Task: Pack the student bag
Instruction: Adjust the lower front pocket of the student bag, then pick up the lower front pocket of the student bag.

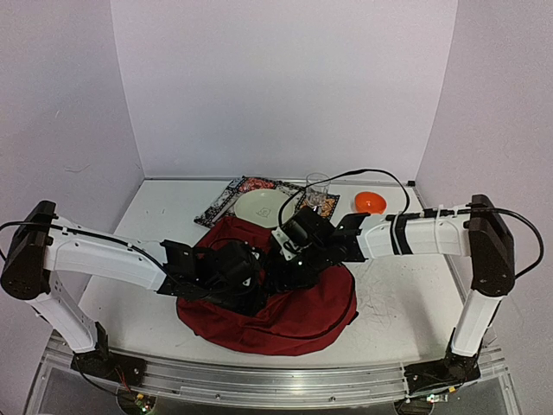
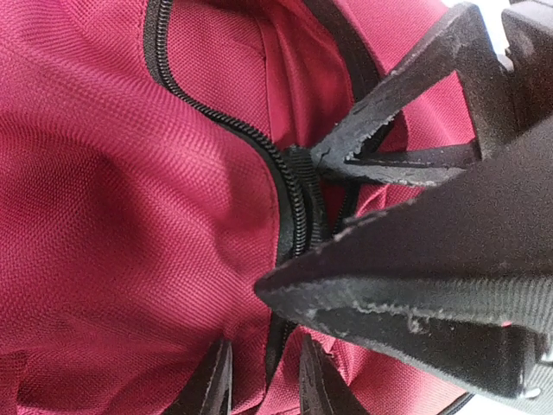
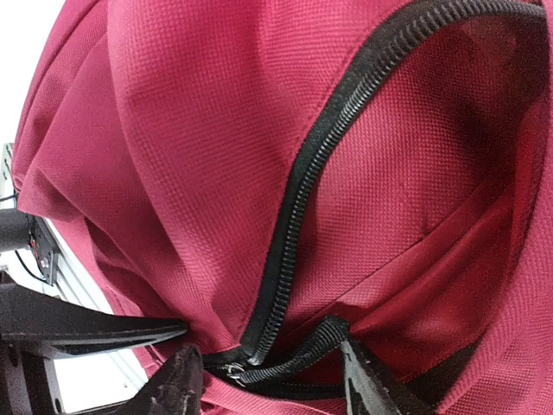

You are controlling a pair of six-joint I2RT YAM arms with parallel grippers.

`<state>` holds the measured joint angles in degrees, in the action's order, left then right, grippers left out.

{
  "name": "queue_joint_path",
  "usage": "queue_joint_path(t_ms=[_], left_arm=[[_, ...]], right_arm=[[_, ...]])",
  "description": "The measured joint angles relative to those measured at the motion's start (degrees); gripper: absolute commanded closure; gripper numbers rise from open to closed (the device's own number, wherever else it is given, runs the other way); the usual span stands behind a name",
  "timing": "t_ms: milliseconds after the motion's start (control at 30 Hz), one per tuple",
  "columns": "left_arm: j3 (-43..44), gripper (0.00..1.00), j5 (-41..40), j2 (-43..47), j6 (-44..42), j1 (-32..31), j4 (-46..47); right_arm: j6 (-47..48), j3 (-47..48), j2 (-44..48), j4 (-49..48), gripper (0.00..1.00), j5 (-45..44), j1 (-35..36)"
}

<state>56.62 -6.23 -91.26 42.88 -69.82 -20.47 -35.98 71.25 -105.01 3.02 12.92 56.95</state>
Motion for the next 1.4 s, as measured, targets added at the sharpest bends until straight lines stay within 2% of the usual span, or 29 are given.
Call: queue_joint_path(t_ms=[233, 533, 633, 767, 967, 1400], left_arm=[[0.0, 0.74, 0.0, 0.0, -0.1, 0.0, 0.0], [0.0, 0.75, 0.0, 0.0, 0.0, -0.1, 0.0], [0.0, 0.75, 0.0, 0.0, 0.0, -0.2, 0.0], [0.0, 0.75, 0.0, 0.0, 0.0, -0.2, 0.0], [0.0, 0.76, 0.0, -0.3, -0.1, -0.3, 0.2], [0.0, 0.76, 0.0, -0.3, -0.7, -0.3, 0.5]], right_arm=[[0.9, 1.2, -1.0, -0.3, 0.55, 1.6, -0.3], [1.5, 1.2, -1.4, -5.3, 0.78, 4.7, -1.4], [1.6, 1.1, -1.4, -5.9, 0.82, 5.3, -1.5], [1.7, -0.5, -0.9, -7.4, 0.82, 5.7, -1.8], [3.0, -6.0, 1.8, -8.8, 0.74, 5.9, -2.5], [9.1, -7.6, 2.4, -10.5, 0.74, 10.6, -4.3]])
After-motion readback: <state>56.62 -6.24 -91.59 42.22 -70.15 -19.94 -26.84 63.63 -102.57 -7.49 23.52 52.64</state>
